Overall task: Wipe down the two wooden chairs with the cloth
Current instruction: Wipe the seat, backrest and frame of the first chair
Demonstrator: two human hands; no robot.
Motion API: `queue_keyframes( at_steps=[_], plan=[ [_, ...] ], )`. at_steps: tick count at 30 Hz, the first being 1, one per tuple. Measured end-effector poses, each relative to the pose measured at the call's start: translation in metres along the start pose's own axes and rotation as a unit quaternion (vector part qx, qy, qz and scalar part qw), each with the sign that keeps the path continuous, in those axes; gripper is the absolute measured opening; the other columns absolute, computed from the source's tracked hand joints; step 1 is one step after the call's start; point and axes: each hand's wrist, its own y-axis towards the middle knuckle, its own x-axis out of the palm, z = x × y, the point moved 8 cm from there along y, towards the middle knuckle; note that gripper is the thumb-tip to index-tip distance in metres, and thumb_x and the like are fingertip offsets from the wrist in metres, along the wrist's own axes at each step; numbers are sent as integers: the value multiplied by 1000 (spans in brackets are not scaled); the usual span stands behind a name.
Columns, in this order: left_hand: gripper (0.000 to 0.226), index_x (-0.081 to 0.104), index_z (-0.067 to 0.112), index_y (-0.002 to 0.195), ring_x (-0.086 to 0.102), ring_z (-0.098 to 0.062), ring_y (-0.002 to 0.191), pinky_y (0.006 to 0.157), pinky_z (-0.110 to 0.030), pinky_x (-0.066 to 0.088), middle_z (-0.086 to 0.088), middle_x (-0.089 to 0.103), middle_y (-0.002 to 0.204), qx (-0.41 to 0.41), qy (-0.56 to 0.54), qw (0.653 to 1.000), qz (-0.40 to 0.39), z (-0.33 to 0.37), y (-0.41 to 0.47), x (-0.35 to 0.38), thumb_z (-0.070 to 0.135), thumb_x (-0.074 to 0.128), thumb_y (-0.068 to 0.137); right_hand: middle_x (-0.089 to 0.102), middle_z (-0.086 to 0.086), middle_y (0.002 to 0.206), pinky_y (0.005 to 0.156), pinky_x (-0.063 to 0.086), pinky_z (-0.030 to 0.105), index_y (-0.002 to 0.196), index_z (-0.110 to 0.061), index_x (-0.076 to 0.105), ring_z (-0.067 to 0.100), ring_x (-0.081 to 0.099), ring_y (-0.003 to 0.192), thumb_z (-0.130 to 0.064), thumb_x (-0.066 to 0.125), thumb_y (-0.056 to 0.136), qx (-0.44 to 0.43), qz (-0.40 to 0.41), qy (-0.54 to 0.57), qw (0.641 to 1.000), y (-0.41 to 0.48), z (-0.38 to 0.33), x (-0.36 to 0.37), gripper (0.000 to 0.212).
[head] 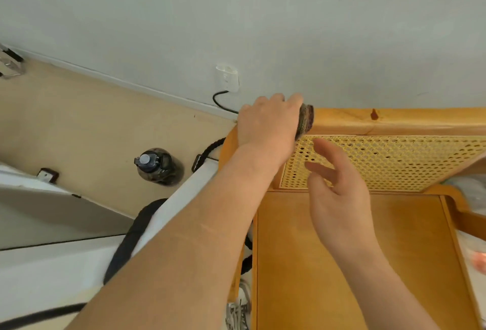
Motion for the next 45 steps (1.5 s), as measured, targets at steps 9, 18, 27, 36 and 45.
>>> queue_keyframes(
  at_steps=[9, 18, 27, 36, 45],
  plan=[
    [46, 31, 23, 125, 58, -20, 82, 59, -31, 41, 1, 55, 105, -157, -173, 972, -25, -68, -64, 4, 34, 56, 89, 56, -17, 123, 89, 47, 19, 137, -31, 47, -1, 54, 110, -20, 50, 97, -10, -62, -6, 998, 12, -41, 54, 42],
    [86, 10, 40, 145, 49, -4, 115, 83, -27, 52, 17, 43, 133, -201, -485, 850, -49, -65, -130, 27, 45, 66, 80, 58, -13, 91, 71, 35, 0, 100, -25, 70, -2, 51, 76, -19, 72, 83, -129, -1, -203, 971, 15, -63, 71, 18],
    [45, 44, 35, 131, 61, -18, 94, 75, -39, 54, 7, 64, 107, -94, -306, 942, -103, -72, -26, 22, 39, 51, 87, 54, 17, 110, 66, 40, 29, 120, -3, 64, 29, 56, 81, -7, 57, 92, -154, 90, -315, 932, 42, -71, 61, 30],
    [40, 44, 6, 133, 55, -12, 106, 90, -16, 46, -3, 55, 126, -184, -498, 828, -180, -78, -57, 32, -3, 48, 94, 21, 1, 159, 117, 6, 50, 151, -20, 28, 22, 11, 147, -14, 44, 92, -253, -271, -497, 785, 26, -96, 120, 61],
    [71, 36, 40, 137, 51, -2, 114, 93, -30, 47, 20, 51, 125, -313, -538, 774, -115, -81, -114, 19, 42, 74, 77, 25, 5, 158, 119, 18, 41, 152, -19, 14, 25, 23, 145, -41, 54, 89, -222, -239, -570, 754, 52, -69, 70, 77]
  ],
)
